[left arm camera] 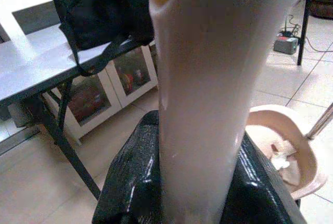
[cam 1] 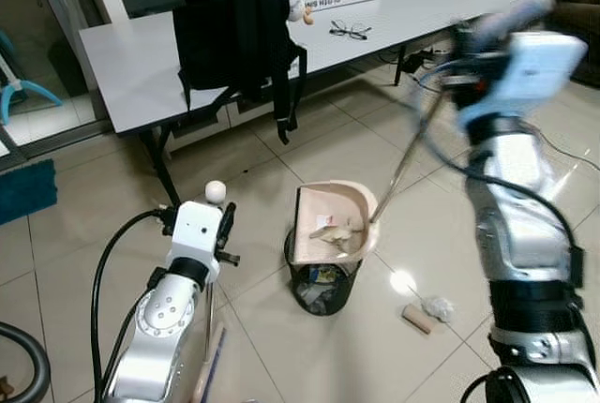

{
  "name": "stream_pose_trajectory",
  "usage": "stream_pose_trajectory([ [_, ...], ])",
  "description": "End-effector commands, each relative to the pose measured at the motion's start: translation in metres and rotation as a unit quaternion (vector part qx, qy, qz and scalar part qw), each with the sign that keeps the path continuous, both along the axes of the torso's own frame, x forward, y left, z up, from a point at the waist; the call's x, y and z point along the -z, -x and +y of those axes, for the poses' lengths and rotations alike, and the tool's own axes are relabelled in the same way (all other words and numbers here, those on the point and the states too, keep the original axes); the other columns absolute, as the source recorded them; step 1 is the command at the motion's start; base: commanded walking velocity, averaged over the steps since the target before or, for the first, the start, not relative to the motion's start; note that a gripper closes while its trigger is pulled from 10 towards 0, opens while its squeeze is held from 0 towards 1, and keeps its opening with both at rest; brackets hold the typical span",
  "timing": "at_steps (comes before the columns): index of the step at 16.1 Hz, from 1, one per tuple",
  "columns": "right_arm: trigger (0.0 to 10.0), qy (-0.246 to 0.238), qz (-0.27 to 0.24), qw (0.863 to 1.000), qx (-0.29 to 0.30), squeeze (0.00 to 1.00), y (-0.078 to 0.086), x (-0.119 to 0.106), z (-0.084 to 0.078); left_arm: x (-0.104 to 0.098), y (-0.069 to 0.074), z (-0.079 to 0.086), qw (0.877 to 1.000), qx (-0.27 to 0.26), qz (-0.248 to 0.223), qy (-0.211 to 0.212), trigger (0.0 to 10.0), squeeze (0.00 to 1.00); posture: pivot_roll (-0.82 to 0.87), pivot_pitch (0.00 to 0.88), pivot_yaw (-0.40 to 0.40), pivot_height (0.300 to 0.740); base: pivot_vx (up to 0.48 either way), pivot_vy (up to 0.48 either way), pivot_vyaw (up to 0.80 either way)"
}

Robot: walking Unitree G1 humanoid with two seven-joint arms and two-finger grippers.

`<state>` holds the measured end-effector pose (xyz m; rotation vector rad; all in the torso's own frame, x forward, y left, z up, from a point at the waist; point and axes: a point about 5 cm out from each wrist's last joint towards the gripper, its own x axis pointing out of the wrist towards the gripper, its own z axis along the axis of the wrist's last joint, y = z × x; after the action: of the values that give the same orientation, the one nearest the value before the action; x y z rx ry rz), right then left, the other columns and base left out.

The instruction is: Sweep floor

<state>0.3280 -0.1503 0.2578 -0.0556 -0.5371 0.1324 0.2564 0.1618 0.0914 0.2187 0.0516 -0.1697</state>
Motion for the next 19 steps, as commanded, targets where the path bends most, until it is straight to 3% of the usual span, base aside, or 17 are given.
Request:
stream_pose_trajectory([
  [1,10.0,0.032,-0.052,0.998,-0.021,0.0,0.003,-0.016,0.012,-0.006,-0.001,0.002,1.0,0.001,-0.011,-0.007,10.0,0.0,-0.09,0.0,0.048,0.74,0.0,0.0,0.0],
  [5,10.0,0.088,-0.079,0.991,-0.061,0.0,0.007,-0.011,0.036,-0.005,0.0,0.001,1.0,0.004,-0.009,-0.008,10.0,0.0,-0.09,0.0,0.049,0.74,0.0,0.0,0.0],
  [8,10.0,0.14,-0.098,0.979,-0.113,0.0,0.015,0.001,0.063,-0.004,0.0,0.0,1.0,0.007,-0.007,-0.009,10.0,0.0,-0.09,0.0,0.049,0.74,0.0,0.0,0.0],
  [13,10.0,0.235,-0.131,0.942,-0.198,0.0,0.037,0.024,0.105,-0.002,-0.001,-0.001,1.0,0.011,-0.003,-0.011,10.0,0.0,-0.09,0.0,0.047,0.74,0.0,0.0,0.0],
  [16,10.0,0.283,-0.137,0.919,-0.239,0.0,0.047,0.036,0.118,-0.001,-0.001,-0.001,1.0,0.014,-0.001,-0.011,10.0,0.0,-0.09,0.0,0.047,0.74,0.0,0.0,0.0],
  [18,10.0,0.334,-0.136,0.898,-0.251,0.0,0.051,0.046,0.122,-0.001,-0.001,-0.002,1.0,0.016,0.0,-0.011,10.0,0.0,-0.09,0.0,0.047,0.74,0.0,0.0,0.0],
  [19,10.0,0.349,-0.137,0.895,-0.242,0.0,0.049,0.048,0.119,0.0,-0.001,-0.002,1.0,0.017,0.001,-0.011,10.0,0.0,-0.09,0.0,0.046,0.74,0.0,0.0,0.0],
])
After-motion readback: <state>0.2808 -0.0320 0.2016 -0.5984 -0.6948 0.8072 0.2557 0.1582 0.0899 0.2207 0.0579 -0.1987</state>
